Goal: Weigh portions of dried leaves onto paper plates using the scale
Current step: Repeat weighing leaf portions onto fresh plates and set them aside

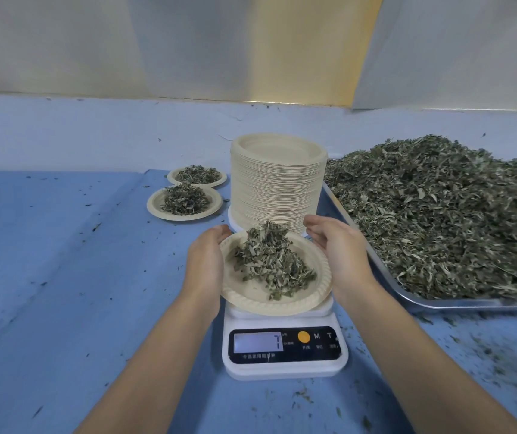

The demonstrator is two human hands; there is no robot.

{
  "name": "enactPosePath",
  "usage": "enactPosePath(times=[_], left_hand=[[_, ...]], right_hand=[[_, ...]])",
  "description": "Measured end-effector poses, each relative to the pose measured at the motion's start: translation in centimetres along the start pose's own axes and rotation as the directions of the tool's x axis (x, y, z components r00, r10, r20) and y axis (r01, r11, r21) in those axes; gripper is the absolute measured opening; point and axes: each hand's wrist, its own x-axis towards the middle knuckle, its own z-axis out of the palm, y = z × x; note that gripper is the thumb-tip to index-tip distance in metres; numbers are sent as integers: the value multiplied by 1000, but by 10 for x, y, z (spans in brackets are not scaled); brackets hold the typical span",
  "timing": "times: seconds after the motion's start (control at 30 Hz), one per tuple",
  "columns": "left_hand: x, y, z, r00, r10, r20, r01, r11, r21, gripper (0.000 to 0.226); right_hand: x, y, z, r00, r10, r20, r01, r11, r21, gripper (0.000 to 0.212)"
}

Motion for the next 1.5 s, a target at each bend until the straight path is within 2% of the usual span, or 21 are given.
enactPosePath(times=[0.13,0.3,0.43,0.57,0.73,0.83,0.93,1.03,1.1,1.2,1.4,1.5], left_hand=[[5,6,-4,999,-4,-39,2,998,-59,19],[11,19,-20,1000,5,-24,-7,995,-95,31],[23,32,-46,997,28,-73,-35,995,-98,34],[40,39,-82,992,41,-122,-59,988,-146,34],[63,39,-125,965,61,-255,-107,979,-171,33],[77,36,-137,929,70,-363,-134,979,-155,36],[87,30,-139,896,77,-437,-139,984,-111,38],[93,23,-138,874,82,-479,-125,990,-59,43],[97,17,-135,878,98,-469,-123,992,-23,41],[99,11,-129,866,134,-482,-115,991,70,38],[101,1,-121,810,301,-503,-108,920,376,31],[101,2,-119,818,310,-484,-114,913,393,33]], right_hand=[[0,-5,2,999,40,16,-41,996,82,28],[-3,-15,18,998,2,57,-9,993,118,26],[-5,-18,50,996,-54,71,58,996,-63,26],[-4,-18,93,985,-83,153,112,975,-193,21],[-2,-11,133,955,-94,282,211,884,-417,18],[-2,-6,144,944,-83,320,252,808,-533,28],[-8,-3,148,906,-88,413,339,736,-586,27],[-17,2,152,844,-28,536,427,639,-639,8],[-21,5,154,802,5,597,483,581,-655,13],[-23,8,157,776,18,631,529,525,-666,22],[-24,8,156,720,4,694,618,452,-644,16],[-24,10,155,687,15,727,657,416,-629,15]])
